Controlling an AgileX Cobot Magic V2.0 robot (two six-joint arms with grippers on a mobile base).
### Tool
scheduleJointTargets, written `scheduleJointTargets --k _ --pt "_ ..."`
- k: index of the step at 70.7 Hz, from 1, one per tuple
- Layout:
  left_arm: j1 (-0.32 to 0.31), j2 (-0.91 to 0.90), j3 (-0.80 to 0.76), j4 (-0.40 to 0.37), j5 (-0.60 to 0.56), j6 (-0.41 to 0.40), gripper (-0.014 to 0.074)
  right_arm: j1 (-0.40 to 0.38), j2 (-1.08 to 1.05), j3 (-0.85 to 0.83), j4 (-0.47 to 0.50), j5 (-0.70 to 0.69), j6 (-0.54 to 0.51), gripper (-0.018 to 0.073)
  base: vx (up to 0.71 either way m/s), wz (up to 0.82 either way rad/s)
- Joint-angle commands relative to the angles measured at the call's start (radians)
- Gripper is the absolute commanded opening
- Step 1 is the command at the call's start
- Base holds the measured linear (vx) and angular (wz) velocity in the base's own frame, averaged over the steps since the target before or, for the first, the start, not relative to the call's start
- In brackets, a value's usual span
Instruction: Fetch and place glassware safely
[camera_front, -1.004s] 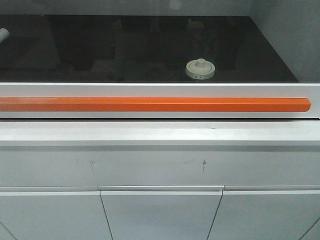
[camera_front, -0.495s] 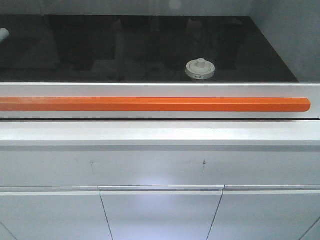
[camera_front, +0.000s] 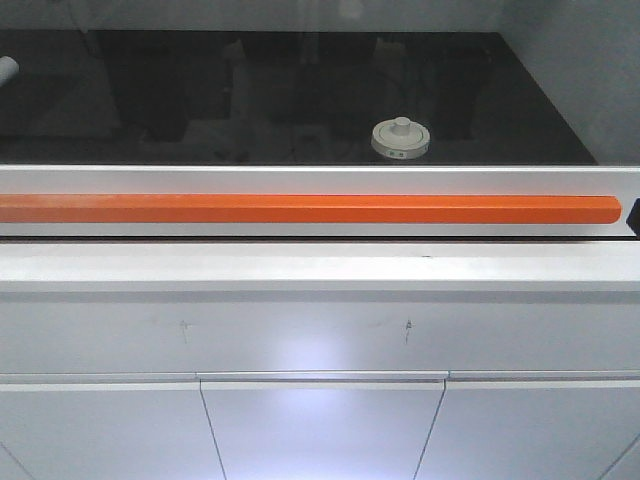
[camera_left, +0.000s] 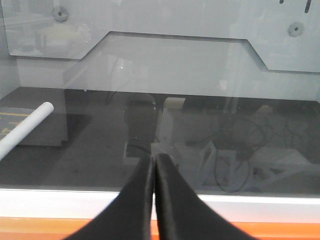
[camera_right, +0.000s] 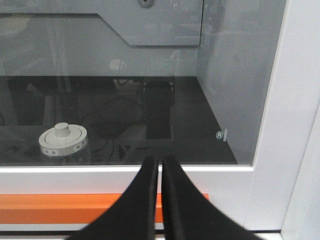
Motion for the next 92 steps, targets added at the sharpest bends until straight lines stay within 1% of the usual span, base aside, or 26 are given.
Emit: scheduleJointTargets --k 1,6,24,35,46,66,73,87,92 --pt "-0.005 -0.003 -0.031 0.025 -0.08 -0.009 -0.0007 -0.004 0.003 -0.035 0.005 -0.071 0.011 -0.0003 0.0 0.0" --pt "-0.005 -0.003 -0.031 0.058 -0.085 -0.009 -0.0007 -0.004 0.003 -0.035 0.013 -0.069 0.011 -0.0003 0.0 0.0" --pt "-0.005 -0.001 -0.031 0.131 -0.149 -0.009 -0.0007 -0.004 0.02 -0.031 0.015 -0.077 0.01 -0.0001 0.0 0.0" --pt "-0.006 0.006 -0.031 0.131 -0.167 -0.009 -0.0007 -0.004 0.095 -0.031 -0.006 -0.102 -0.001 -0.0001 0.0 0.0" --pt "-0.006 0.034 -0.031 0.131 -0.186 -0.009 -0.0007 -0.004 0.17 -0.031 -0.006 -0.199 -0.001 -0.0001 0.0 0.0" --pt "-0.006 0.06 -0.031 0.131 -0.211 -0.009 -0.0007 -0.004 0.291 -0.031 -0.022 -0.308 0.002 -0.0001 0.0 0.0" --pt "-0.006 0.06 -0.031 0.131 -0.211 -0.009 -0.0007 -0.004 0.327 -0.031 -0.054 -0.355 0.019 -0.0001 0.0 0.0" --pt "-0.006 0.06 -0.031 0.131 -0.21 -0.009 -0.0007 -0.004 0.386 -0.03 -0.196 -0.423 0.133 -0.0001 0.0 0.0" --pt "-0.006 0.06 -0.031 0.131 -0.207 -0.009 -0.0007 -0.004 0.395 -0.003 -0.24 -0.492 0.162 -0.0001 0.0 0.0"
